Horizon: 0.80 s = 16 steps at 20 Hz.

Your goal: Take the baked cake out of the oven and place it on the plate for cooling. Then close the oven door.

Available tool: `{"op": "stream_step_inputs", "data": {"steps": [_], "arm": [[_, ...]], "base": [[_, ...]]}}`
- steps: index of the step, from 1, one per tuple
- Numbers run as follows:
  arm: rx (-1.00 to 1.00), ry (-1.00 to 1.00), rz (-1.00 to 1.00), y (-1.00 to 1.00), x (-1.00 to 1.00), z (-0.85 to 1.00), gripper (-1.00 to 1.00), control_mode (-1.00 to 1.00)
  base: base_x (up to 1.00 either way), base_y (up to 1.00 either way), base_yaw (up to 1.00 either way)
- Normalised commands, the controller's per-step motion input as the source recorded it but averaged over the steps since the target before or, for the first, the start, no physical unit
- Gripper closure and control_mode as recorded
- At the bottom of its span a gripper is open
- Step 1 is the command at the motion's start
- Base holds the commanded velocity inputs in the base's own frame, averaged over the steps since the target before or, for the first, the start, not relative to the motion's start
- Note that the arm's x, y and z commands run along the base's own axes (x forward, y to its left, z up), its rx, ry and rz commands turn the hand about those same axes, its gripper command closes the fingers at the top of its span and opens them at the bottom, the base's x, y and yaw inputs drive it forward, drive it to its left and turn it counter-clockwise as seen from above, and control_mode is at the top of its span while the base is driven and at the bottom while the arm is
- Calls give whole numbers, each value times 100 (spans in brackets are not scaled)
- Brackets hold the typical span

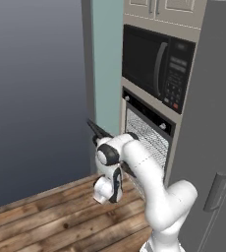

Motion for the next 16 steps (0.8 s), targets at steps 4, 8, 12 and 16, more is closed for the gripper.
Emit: {"op": "stream_step_inputs", "data": {"steps": [4, 8, 12, 16], "arm": [[-8, -8, 7, -100, 69, 100, 100, -100], [-8, -5, 7, -99, 78, 97, -100, -100], [-12, -4, 7, -85, 82, 97, -100, -100], [-16, -20, 11, -79, 61, 100, -100, -100]], "base": [[0, 0, 0], [0, 0, 0], [0, 0, 0], [0, 0, 0]]}}
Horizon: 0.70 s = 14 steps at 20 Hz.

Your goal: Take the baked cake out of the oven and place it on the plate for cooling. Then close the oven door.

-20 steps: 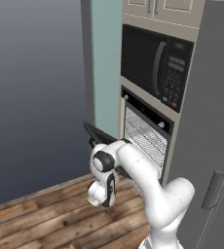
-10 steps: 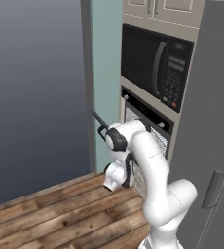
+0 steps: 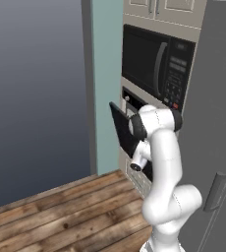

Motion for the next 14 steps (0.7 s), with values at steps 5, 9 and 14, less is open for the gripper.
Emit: {"op": "stream_step_inputs", "data": {"steps": [5, 9, 14], "arm": [[-19, -28, 12, -55, 75, 100, -100, -100], [-28, -9, 12, -21, 59, 19, -100, -100], [-35, 0, 8, -17, 24, -65, -100, -100]], "base": [[0, 0, 0], [0, 0, 0], [0, 0, 0]]}}
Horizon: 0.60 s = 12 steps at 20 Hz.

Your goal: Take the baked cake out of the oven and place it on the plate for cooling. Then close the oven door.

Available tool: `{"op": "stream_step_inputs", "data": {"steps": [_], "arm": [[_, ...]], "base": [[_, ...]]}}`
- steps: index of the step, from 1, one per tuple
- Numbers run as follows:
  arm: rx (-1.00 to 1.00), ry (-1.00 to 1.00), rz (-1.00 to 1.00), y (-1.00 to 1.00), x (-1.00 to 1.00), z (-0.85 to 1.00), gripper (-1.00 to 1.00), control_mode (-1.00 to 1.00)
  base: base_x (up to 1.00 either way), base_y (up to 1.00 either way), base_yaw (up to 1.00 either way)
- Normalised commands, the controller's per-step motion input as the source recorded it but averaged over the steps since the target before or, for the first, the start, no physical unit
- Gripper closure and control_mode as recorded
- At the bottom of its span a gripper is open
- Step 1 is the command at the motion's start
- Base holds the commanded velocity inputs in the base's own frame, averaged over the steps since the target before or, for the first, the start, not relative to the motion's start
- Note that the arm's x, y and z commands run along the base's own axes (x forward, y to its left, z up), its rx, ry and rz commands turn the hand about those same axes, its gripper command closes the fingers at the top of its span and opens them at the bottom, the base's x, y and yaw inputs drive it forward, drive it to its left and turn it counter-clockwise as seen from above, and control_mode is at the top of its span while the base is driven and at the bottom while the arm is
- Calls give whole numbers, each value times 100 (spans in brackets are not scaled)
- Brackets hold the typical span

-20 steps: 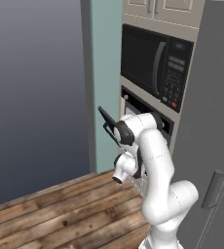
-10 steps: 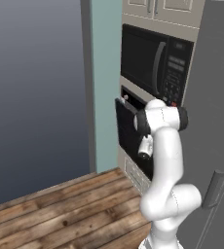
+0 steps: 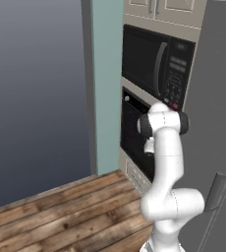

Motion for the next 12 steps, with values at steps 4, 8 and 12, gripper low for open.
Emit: {"op": "stream_step_inputs", "data": {"steps": [4, 8, 12], "arm": [[-22, 3, 2, 70, -55, 2, -100, -100], [-3, 11, 0, 100, -74, 69, -100, -100], [-3, 1, 0, 100, -68, 96, -100, -100]], "base": [[0, 0, 0], [0, 0, 0], [0, 0, 0]]}}
